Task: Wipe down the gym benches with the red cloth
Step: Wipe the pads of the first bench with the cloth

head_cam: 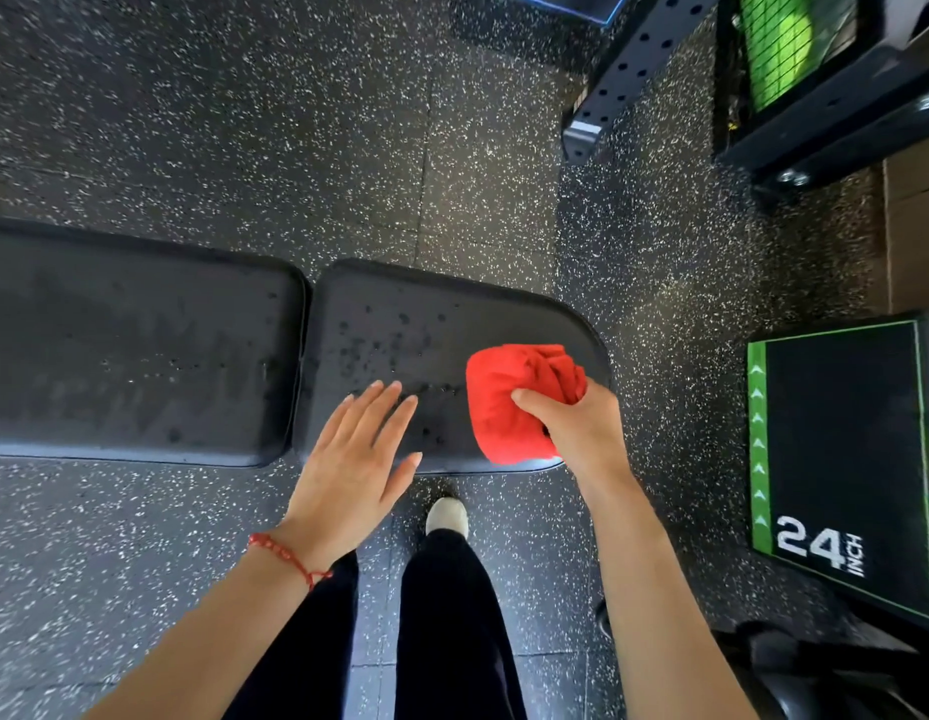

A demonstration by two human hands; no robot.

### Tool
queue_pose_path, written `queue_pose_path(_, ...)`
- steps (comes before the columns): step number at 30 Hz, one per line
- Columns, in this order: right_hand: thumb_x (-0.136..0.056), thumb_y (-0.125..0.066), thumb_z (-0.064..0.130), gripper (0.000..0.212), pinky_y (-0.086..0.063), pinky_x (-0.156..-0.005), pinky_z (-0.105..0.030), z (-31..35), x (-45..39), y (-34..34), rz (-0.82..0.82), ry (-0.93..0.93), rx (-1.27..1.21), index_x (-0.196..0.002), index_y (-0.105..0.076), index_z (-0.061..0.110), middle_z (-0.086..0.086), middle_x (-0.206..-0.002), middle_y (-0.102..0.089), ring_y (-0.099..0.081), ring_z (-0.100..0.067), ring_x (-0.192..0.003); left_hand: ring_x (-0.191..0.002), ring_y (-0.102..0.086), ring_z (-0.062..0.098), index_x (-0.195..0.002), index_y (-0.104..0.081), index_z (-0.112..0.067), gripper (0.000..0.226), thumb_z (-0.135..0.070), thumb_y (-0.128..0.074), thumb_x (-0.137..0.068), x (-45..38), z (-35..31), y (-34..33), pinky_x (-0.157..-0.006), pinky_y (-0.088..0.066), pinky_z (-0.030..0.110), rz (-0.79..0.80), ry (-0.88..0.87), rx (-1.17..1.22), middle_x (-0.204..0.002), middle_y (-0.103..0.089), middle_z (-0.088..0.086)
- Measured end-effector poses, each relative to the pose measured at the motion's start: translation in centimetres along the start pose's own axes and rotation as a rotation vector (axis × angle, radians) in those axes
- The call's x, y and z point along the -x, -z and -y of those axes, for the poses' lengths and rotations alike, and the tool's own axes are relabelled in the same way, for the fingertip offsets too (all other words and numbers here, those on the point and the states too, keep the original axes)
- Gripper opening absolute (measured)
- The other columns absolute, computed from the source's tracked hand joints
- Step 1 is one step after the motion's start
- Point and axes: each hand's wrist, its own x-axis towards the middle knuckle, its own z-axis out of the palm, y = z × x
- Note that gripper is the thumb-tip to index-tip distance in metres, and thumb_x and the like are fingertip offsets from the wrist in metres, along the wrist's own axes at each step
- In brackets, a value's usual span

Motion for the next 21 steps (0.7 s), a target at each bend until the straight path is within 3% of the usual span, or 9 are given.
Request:
queue_pose_path(3,-0.072,-0.074,0.015,0.016,-0.041,-0.053,-0.018,0.2,0.3,-1.6,0.003,-0.012,-0.073,-0.072,-0.059,0.020,0.006,-0.067,-0.058,-0.052,-0.008,-0.061,-0.127,-0.037,0.028,-0.129,-0.049,0.000,0.063,-0.044,-0.016,-0.100,0.6,1.4,0.2,-0.108,-0.024,0.041,0.012,-0.002,-0.001,-0.134,-0.050,0.018)
queue_pose_path(11,-0.076,-0.070,0.018,0.022,-0.046,-0.076,-0.031,0.1,-0.1,-6.3,-0.145,0.029,-0.015,-0.094,-0.062,0.010,-0.002,-0.086,-0.064,-0.059,-0.019,-0.081,-0.128,-0.039,0.031,-0.133,-0.041,-0.001,0.058,-0.043,-0.019,-0.099,2.5,5.4,-1.7,-0.106,-0.029,0.042,0.010,0.086,0.036,-0.137,-0.046,0.019)
queue_pose_path(15,-0.079,-0.068,0.018,0.023,-0.041,-0.071,-0.026,-0.9,0.7,-6.7,-0.216,0.073,0.061,-0.096,-0.059,0.006,-0.001,-0.084,-0.061,-0.057,-0.020,-0.081,-0.132,-0.034,0.032,-0.138,-0.033,0.000,0.060,-0.038,-0.031,-0.093,3.4,6.0,-4.2,-0.106,-0.032,0.046,0.044,0.126,0.029,-0.145,-0.035,0.020)
queue_pose_path(19,-0.080,-0.066,0.014,0.023,-0.045,-0.074,-0.030,-1.6,1.9,-7.3,-0.261,0.091,0.045,-0.099,-0.057,0.004,-0.003,-0.085,-0.062,-0.057,-0.020,-0.080,-0.137,-0.026,0.032,-0.140,-0.028,0.004,0.064,-0.039,-0.030,-0.092,3.8,5.9,-6.1,-0.107,-0.031,0.047,0.092,0.123,0.028,-0.149,-0.026,0.021)
queue_pose_path(21,-0.082,-0.064,0.014,0.024,-0.040,-0.071,-0.025,-1.4,2.1,-7.7,-0.302,0.109,0.068,-0.103,-0.056,0.004,-0.006,-0.088,-0.063,-0.057,-0.022,-0.081,-0.138,-0.022,0.032,-0.141,-0.025,0.005,0.066,-0.040,-0.028,-0.094,3.8,5.9,-6.6,-0.109,-0.027,0.045,0.089,0.133,0.038,-0.150,-0.022,0.022)
